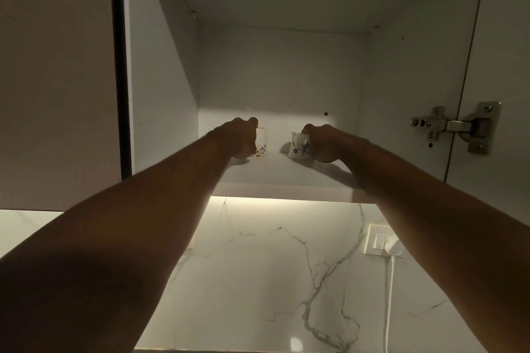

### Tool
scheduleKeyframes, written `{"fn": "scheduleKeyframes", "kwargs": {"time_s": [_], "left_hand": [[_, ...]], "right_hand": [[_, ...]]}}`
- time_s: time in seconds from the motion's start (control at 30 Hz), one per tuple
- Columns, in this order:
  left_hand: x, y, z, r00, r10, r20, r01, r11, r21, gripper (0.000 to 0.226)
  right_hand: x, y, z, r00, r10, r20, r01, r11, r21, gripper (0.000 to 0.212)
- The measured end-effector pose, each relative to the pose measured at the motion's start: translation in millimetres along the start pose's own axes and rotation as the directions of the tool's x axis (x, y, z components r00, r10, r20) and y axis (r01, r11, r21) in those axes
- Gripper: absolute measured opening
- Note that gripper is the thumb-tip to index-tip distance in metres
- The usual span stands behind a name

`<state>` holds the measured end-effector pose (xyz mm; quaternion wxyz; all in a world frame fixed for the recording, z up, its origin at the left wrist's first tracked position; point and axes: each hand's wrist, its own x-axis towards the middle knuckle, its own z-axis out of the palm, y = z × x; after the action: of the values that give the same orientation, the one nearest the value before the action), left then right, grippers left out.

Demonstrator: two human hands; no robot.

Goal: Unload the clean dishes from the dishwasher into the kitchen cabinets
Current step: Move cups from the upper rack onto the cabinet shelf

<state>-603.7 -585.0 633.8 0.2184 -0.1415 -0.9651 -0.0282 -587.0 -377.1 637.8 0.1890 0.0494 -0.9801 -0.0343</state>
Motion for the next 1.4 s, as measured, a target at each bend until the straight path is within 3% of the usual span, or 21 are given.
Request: {"fn": "scheduleKeyframes", "kwargs": {"time_s": [0.13, 0.23, 0.3, 0.7, 1.0, 1.27, 1.4], "left_hand": [[-0.7, -0.8, 4.8, 1.0, -0.017, -0.017, 0.018, 0.999, 0.038, 0.056], [-4.5, -2.7, 10.4, 0.999, -0.012, -0.05, 0.016, 0.996, 0.083, 0.074], [-11.9, -0.6, 8.0, 0.997, 0.005, -0.082, 0.004, 0.994, 0.112, 0.082], [-92.1, 26.7, -35.4, 0.99, 0.049, -0.133, -0.042, 0.998, 0.051, 0.065], [-168.4, 52.1, -50.1, 0.974, 0.056, -0.219, -0.065, 0.997, -0.033, 0.062], [-233.2, 73.6, -43.4, 0.955, 0.07, -0.287, -0.089, 0.995, -0.051, 0.066], [-255.4, 82.8, -29.5, 0.926, 0.062, -0.373, -0.119, 0.984, -0.132, 0.067]], "right_hand": [[-2.8, -1.7, 1.9, 0.999, -0.047, -0.01, 0.047, 0.999, 0.023, 0.062], [-10.9, -2.2, -2.3, 0.996, -0.083, -0.036, 0.085, 0.995, 0.055, 0.076], [-21.8, -1.9, -6.7, 0.994, -0.087, -0.062, 0.091, 0.994, 0.064, 0.074], [-92.7, -7.9, -16.3, 0.976, -0.084, -0.201, 0.118, 0.98, 0.163, 0.065], [-172.0, -13.8, -24.3, 0.896, -0.015, -0.443, 0.167, 0.938, 0.304, 0.055], [-234.3, -28.8, -13.5, 0.859, 0.035, -0.511, 0.2, 0.895, 0.398, 0.052], [-260.1, -35.5, -3.7, 0.797, 0.066, -0.6, 0.214, 0.898, 0.384, 0.053]]}}
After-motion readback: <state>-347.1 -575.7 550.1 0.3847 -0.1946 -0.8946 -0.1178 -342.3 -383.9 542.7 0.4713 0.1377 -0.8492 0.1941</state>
